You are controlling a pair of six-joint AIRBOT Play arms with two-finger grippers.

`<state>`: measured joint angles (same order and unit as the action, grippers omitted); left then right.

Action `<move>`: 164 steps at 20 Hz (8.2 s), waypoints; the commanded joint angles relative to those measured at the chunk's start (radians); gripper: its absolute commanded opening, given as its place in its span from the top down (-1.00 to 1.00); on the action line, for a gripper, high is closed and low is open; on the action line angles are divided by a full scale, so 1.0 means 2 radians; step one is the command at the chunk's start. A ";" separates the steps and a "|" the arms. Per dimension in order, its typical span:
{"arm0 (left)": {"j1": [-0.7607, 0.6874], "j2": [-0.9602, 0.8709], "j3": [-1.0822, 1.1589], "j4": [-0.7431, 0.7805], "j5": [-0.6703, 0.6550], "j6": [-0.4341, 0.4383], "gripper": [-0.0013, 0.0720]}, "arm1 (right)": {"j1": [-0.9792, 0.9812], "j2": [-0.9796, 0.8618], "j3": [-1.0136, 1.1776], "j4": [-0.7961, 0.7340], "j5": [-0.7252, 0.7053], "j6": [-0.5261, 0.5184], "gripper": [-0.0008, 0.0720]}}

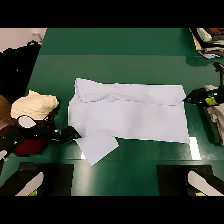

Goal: Fold the shirts.

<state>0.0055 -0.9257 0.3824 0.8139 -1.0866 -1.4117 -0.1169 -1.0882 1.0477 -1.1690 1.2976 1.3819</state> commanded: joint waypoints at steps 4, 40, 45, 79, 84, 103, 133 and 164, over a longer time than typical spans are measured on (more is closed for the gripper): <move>0.000 0.001 -0.001 -0.033 -0.009 0.029 0.65 | 0.000 0.000 0.000 0.000 0.011 0.003 -0.14; 0.000 0.098 0.113 0.096 -0.081 -0.004 0.91 | -0.127 0.123 -0.240 -0.059 0.035 0.002 0.93; 0.000 0.175 0.120 0.105 -0.218 -0.055 0.90 | -0.127 0.217 -0.220 -0.069 0.128 0.003 0.93; -0.066 -0.240 0.419 0.021 0.016 0.037 0.89 | -0.144 -0.292 0.133 0.113 0.103 -0.122 -0.71; -0.141 -0.256 0.419 0.021 0.071 -0.006 0.90 | -0.106 -0.334 0.115 0.131 0.082 -0.131 -0.63; -0.308 -0.495 0.627 0.010 0.096 -0.054 0.90 | 0.072 -0.141 0.255 0.235 0.088 -0.097 0.93; 0.034 -0.188 0.636 0.155 -0.041 -0.023 0.89 | 0.526 -0.414 0.454 0.229 -0.126 -0.102 -0.13; 0.024 -0.190 0.634 0.120 -0.076 -0.010 0.90 | 0.324 -0.448 0.290 0.296 -0.046 -0.095 0.93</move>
<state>0.0677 -1.3045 1.6505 1.0817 -1.2423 -1.4315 0.5014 -1.9556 1.5600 -0.5838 1.2045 1.2175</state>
